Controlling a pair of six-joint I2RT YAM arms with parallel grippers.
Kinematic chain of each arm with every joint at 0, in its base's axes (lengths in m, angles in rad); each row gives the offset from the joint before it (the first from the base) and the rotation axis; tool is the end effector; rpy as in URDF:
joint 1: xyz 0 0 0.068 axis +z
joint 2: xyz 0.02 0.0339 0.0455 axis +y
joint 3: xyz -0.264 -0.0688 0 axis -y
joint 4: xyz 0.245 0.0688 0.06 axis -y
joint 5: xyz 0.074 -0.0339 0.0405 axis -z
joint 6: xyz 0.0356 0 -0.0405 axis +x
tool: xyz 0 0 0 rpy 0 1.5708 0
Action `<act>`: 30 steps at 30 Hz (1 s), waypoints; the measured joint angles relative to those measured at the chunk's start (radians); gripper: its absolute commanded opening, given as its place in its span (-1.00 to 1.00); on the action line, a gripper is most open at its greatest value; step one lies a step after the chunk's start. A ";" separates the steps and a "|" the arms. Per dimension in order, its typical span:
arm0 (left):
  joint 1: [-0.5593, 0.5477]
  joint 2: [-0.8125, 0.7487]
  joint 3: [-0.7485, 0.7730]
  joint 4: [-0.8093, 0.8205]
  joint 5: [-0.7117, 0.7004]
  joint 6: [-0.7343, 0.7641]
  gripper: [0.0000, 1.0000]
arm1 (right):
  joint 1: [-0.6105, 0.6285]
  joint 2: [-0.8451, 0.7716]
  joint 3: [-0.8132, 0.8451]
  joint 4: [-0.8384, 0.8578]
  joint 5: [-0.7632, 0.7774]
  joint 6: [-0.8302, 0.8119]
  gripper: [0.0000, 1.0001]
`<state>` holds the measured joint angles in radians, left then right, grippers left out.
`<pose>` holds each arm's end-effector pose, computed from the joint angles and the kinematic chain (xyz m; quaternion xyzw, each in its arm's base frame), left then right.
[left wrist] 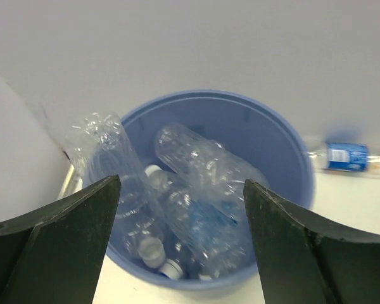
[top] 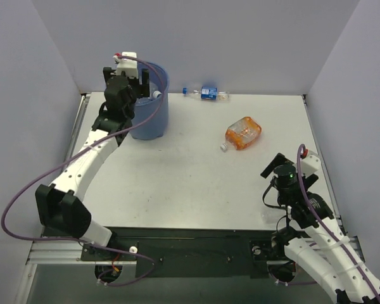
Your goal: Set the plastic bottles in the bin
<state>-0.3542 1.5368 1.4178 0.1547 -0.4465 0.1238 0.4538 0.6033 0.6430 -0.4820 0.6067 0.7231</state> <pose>0.3500 -0.1130 0.4116 0.0055 0.6956 0.0721 0.7148 0.1332 0.0424 0.2888 0.2666 0.7777 0.0733 0.5646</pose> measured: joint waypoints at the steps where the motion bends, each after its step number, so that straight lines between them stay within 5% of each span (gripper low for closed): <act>1: 0.000 -0.022 0.022 -0.069 0.020 -0.043 0.80 | 0.000 0.006 0.000 0.000 0.000 0.003 0.89; 11: -0.107 -0.251 0.039 -0.506 0.223 -0.382 0.89 | 0.000 0.043 -0.001 0.026 -0.013 0.039 0.90; 16: -0.292 -0.267 -0.147 -0.542 0.384 -0.518 0.90 | -0.033 0.074 -0.002 0.029 -0.041 0.087 0.89; 22: -0.515 -0.172 -0.258 -0.547 0.444 -0.612 0.91 | -0.294 0.084 -0.006 -0.088 -0.160 0.153 0.89; 30: -0.579 -0.128 -0.266 -0.505 0.449 -0.645 0.92 | -0.331 0.067 0.061 -0.445 -0.233 0.379 0.84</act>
<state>-0.9333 1.4086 1.1515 -0.3504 0.0021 -0.5213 0.1230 0.6704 0.7040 -0.9268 0.3737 1.1023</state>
